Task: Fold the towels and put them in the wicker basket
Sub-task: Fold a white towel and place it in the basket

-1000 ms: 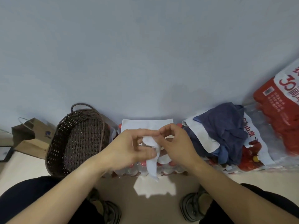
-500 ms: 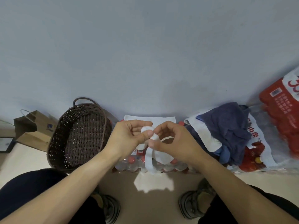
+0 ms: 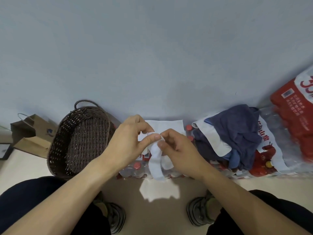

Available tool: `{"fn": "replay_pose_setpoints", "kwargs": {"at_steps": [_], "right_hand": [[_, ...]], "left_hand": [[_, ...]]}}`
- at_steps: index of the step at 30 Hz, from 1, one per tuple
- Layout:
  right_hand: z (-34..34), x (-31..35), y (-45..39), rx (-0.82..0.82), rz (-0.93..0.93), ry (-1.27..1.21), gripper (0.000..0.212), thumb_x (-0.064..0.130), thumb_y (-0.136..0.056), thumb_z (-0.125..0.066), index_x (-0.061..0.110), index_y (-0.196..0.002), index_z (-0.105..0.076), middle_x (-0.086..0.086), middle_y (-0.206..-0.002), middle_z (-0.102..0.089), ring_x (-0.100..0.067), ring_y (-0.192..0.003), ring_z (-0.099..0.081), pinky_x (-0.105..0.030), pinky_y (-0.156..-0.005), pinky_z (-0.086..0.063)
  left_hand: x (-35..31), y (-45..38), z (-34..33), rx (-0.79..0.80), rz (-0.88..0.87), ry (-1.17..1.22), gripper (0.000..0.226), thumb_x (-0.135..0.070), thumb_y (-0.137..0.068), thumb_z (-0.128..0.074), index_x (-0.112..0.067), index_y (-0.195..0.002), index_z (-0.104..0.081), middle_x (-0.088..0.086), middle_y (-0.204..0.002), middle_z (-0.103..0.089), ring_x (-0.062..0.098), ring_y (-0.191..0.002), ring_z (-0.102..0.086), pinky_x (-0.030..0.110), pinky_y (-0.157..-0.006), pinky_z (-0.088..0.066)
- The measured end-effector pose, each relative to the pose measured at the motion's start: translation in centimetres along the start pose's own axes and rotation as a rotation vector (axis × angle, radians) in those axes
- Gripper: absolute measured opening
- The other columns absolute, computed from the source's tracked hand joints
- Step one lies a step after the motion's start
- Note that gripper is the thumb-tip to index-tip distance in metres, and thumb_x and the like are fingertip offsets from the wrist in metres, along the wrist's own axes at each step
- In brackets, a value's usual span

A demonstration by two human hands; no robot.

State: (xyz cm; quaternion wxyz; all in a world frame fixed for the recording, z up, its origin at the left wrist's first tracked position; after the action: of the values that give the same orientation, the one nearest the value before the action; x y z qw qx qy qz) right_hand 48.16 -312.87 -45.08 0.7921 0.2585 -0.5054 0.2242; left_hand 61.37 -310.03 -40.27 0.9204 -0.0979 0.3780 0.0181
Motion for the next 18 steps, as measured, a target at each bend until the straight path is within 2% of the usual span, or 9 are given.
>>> {"fn": "replay_pose_setpoints", "kwargs": {"at_steps": [3,6,8,11,14,16,17,18], "right_hand": [[0.2,0.2,-0.1,0.009,-0.025,-0.133,0.014,0.023,-0.102,-0.050,0.016,-0.102,-0.062,-0.006,-0.096,-0.073,-0.027,-0.095,-0.068,-0.053,-0.088,-0.053],[0.2,0.4,-0.2,-0.003,-0.025,-0.154,0.017,0.026,-0.102,-0.051,0.014,-0.099,-0.063,-0.009,-0.092,-0.070,-0.027,-0.084,-0.065,-0.047,-0.080,-0.052],[0.2,0.6,-0.1,0.003,-0.025,-0.130,0.024,0.033,-0.101,-0.051,0.013,-0.093,-0.062,-0.010,-0.086,-0.067,-0.017,-0.075,-0.057,-0.039,-0.072,-0.047],[0.2,0.5,0.0,0.053,-0.050,-0.073,0.041,0.048,-0.097,-0.052,0.009,-0.086,-0.061,-0.002,-0.075,-0.058,-0.010,-0.069,-0.049,-0.031,-0.066,-0.039],[0.0,0.0,0.6,0.191,-0.116,-0.047,0.035,0.054,-0.086,-0.066,0.020,-0.081,-0.061,0.013,-0.066,-0.061,-0.003,-0.059,-0.056,-0.018,-0.055,-0.042],[0.1,-1.0,1.3,0.328,-0.168,0.134,0.031,0.051,-0.075,-0.079,0.025,-0.088,-0.067,0.014,-0.078,-0.070,-0.004,-0.070,-0.066,-0.018,-0.061,-0.050],[0.3,-1.6,1.8,0.401,-0.198,0.234,0.030,0.046,-0.072,-0.082,0.026,-0.091,-0.070,0.011,-0.085,-0.073,-0.007,-0.079,-0.069,-0.024,-0.070,-0.055],[0.5,-2.2,2.3,0.479,-0.228,0.318,0.030,0.041,-0.071,-0.083,0.025,-0.093,-0.071,0.008,-0.089,-0.074,-0.010,-0.084,-0.069,-0.031,-0.077,-0.057]], "left_hand": [[-0.2,0.0,-0.4,0.050,-0.018,0.111,0.028,-0.054,-0.088,-0.058,-0.028,-0.080,-0.063,-0.009,-0.081,-0.061,0.004,-0.077,-0.057,0.013,-0.067,-0.040],[0.8,0.1,-0.8,0.060,0.083,0.235,0.028,-0.051,-0.093,-0.055,-0.026,-0.080,-0.059,0.003,-0.065,-0.063,0.017,-0.057,-0.057,0.036,-0.055,-0.046],[1.2,0.1,-0.6,0.025,0.105,0.211,0.028,-0.049,-0.094,-0.054,-0.025,-0.081,-0.057,0.007,-0.061,-0.062,0.020,-0.053,-0.053,0.034,-0.052,-0.042],[1.7,0.0,-0.6,0.001,0.131,0.161,0.028,-0.049,-0.094,-0.052,-0.024,-0.081,-0.055,0.008,-0.051,-0.056,0.009,-0.042,-0.040,0.020,-0.043,-0.029],[2.7,-0.2,-0.4,-0.025,0.175,0.147,0.028,-0.049,-0.094,-0.053,-0.025,-0.079,-0.054,-0.001,-0.042,-0.044,0.008,-0.039,-0.034,0.020,-0.040,-0.026],[3.3,-0.3,-0.4,-0.040,0.193,0.160,0.029,-0.051,-0.093,-0.053,-0.026,-0.077,-0.053,-0.007,-0.040,-0.040,0.009,-0.038,-0.031,0.019,-0.041,-0.027],[3.5,-0.4,-0.5,-0.038,0.200,0.164,0.030,-0.052,-0.092,-0.053,-0.026,-0.077,-0.053,-0.008,-0.040,-0.038,0.009,-0.038,-0.030,0.023,-0.043,-0.032],[3.7,-0.4,-0.7,-0.031,0.210,0.166,0.031,-0.052,-0.092,-0.053,-0.026,-0.077,-0.053,-0.008,-0.039,-0.037,0.008,-0.039,-0.029,0.033,-0.049,-0.041]]}}
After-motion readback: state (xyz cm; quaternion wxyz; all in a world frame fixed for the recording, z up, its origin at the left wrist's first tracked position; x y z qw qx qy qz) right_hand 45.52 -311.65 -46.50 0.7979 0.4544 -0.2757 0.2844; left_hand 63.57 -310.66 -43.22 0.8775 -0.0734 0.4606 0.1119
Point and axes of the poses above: each hand's wrist, its own y-axis away from the middle knuckle, its own z-axis out of the back of the hand, x = y × z, the point moved 10 cm from there along -y, towards the middle knuckle
